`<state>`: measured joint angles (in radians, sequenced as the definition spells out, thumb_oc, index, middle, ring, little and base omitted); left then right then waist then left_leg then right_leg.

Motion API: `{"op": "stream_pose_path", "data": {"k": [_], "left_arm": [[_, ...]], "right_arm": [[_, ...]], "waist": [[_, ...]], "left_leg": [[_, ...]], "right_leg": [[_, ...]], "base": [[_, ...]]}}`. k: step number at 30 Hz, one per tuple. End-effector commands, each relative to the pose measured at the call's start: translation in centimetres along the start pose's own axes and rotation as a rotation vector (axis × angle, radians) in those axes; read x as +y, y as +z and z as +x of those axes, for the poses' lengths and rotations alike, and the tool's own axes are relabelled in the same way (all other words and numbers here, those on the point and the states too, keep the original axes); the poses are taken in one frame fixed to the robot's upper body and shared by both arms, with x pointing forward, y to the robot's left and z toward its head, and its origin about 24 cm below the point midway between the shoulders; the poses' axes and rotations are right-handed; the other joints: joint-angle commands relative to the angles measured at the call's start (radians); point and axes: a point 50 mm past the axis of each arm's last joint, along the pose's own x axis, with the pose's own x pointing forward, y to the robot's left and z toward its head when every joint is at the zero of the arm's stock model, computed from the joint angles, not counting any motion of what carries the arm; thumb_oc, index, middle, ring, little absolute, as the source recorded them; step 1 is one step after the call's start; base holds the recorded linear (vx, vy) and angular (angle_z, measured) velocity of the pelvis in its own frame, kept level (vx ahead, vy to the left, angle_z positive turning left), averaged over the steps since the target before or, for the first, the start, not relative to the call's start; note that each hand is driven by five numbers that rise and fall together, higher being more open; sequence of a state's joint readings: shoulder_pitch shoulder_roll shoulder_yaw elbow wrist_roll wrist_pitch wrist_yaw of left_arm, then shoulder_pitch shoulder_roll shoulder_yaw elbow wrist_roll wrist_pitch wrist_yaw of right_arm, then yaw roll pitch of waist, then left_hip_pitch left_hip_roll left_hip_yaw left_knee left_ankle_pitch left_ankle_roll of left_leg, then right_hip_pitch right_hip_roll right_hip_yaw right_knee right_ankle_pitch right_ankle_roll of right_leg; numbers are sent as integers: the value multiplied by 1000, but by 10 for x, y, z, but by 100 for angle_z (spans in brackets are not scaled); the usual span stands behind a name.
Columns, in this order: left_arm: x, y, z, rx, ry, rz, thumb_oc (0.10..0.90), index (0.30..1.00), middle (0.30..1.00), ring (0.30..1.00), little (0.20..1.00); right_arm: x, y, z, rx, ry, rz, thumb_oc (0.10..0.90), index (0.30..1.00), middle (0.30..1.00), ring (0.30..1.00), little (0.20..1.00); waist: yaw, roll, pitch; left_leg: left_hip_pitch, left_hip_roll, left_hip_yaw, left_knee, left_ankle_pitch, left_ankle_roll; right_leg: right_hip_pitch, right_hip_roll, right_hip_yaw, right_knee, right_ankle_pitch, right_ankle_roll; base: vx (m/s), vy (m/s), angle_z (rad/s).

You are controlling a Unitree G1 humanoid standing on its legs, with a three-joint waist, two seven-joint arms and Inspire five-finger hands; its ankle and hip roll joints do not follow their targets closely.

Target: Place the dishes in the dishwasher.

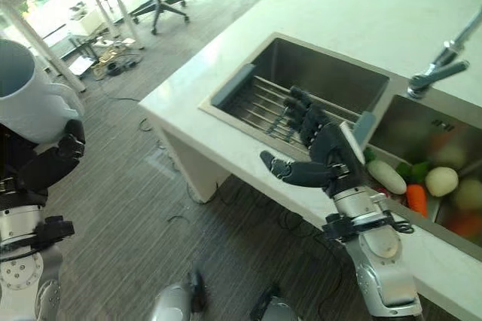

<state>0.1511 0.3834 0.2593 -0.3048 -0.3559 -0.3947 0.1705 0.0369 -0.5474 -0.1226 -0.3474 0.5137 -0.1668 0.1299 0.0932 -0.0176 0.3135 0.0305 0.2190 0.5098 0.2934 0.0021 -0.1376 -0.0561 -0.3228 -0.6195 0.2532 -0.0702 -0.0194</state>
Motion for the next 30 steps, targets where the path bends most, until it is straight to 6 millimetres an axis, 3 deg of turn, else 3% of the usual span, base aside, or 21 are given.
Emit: {"op": "stream_pose_path", "data": {"k": [1, 3, 5, 8, 10, 11, 13, 15, 16, 17, 18, 19, 24, 29, 30], "left_arm": [[-5, 49, 22, -326, -81, -68, 400, 300, 300, 300, 300], [-6, 48, 23, -326, -108, -72, 400, 300, 300, 300, 300], [-6, 47, 25, -317, -124, -78, 400, 300, 300, 300, 300], [-5, 48, 26, -296, -160, -93, 400, 300, 300, 300, 300], [-4, 51, 27, -294, -175, -91, 400, 300, 300, 300, 300], [-5, 54, 29, -295, -185, -90, 400, 300, 300, 300, 300], [-9, 55, 32, -294, -192, -80, 400, 300, 300, 300, 300], [-14, 55, 35, -290, -214, -90, 400, 300, 300, 300, 300], [-18, 54, 38, -288, -231, -90, 400, 300, 300, 300, 300], [-22, 52, 39, -288, -256, -89, 400, 300, 300, 300, 300], [-27, 50, 40, -288, -272, -79, 400, 300, 300, 300, 300], [-30, 48, 40, -286, -278, -67, 400, 300, 300, 300, 300], [-34, 45, 37, -290, -280, -25, 400, 300, 300, 300, 300], [-32, 40, 32, -270, -258, -8, 400, 300, 300, 300, 300], [-29, 39, 29, -249, -237, -1, 400, 300, 300, 300, 300]], "right_arm": [[-1, 41, 8, -292, -31, -31, 800, 900, 900, 900, 900], [-2, 40, 7, -291, -54, -26, 800, 900, 900, 900, 900], [-2, 38, 6, -287, -59, -27, 800, 900, 900, 900, 900], [3, 33, 3, -289, -78, -6, 800, 900, 900, 900, 900], [9, 32, 1, -290, -81, 2, 800, 900, 900, 900, 900], [16, 30, -1, -283, -88, 11, 800, 900, 900, 900, 900], [18, 28, -3, -274, -103, 31, 800, 900, 900, 900, 900], [16, 27, -5, -267, -126, 32, 800, 900, 900, 900, 900], [13, 27, -8, -265, -133, 28, 800, 900, 900, 900, 900], [8, 28, -12, -260, -148, 19, 800, 900, 900, 900, 900], [4, 29, -16, -257, -155, 14, 800, 900, 900, 900, 900], [2, 30, -18, -255, -148, 18, 800, 900, 900, 900, 900], [5, 33, -17, -286, -104, 63, 800, 900, 900, 900, 900], [13, 35, -6, -304, -60, 78, 800, 900, 900, 900, 900], [12, 38, -1, -299, -38, 74, 800, 900, 900, 900, 900]], "waist": [[-41, -9, -81], [-51, 3, -94], [-51, 10, -107], [-17, 16, -120], [0, 14, -120], [16, 14, -119], [14, 14, -121], [-6, 11, -120], [-30, 8, -124], [-54, 7, -125], [-74, 3, -128], [-85, -3, -130], [-91, -22, -116], [-66, -14, -114], [-56, -5, -120]], "left_leg": [[57, 73, 32, 7, -72, -16], [56, 85, 41, 7, -163, 5], [46, 65, 17, 7, -211, 11], [16, 8, -49, 7, -259, 18], [3, -28, -84, 7, -279, 33], [-12, -76, -137, 7, -300, 60], [-25, -106, -178, 7, -310, 85], [-39, -135, -242, 7, -315, 105], [-56, -155, -301, 7, -316, 119], [-79, -162, -334, 7, -294, 132], [-89, -169, -364, 7, -289, 137], [-93, -169, -374, 7, -286, 133], [-93, -142, -363, 7, -282, 119], [-85, -80, -342, 7, -257, 94], [-78, -53, -338, 7, -245, 73]], "right_leg": [[39, -11, 5, 47, -70, 139], [35, -51, -20, 47, -22, 175], [28, -93, -39, 47, 27, 214], [29, -166, -63, 47, 109, 266], [32, -201, -82, 47, 164, 273], [40, -219, -83, 47, 187, 273], [41, -211, -53, 47, 187, 270], [24, -163, 40, 47, 153, 264], [8, -103, 133, 47, 101, 249], [-8, -46, 198, 47, 56, 209], [-12, 0, 266, 47, 7, 199], [-14, 12, 291, 47, -10, 199], [-64, 12, 349, 47, 8, 225], [-11, 39, 304, 47, -62, 218], [3, 50, 286, 47, -88, 203]], "base": [[-178, 380, 116], [-138, 413, 141], [-57, 400, 136], [3, 381, 92], [18, 446, 96], [37, 551, 89], [54, 397, 79], [85, 133, 105], [34, 37, 112], [72, -2, 112], [67, -58, 136], [135, -68, 218], [58, -183, 79], [53, -295, 42], [76, -248, 27]]}}
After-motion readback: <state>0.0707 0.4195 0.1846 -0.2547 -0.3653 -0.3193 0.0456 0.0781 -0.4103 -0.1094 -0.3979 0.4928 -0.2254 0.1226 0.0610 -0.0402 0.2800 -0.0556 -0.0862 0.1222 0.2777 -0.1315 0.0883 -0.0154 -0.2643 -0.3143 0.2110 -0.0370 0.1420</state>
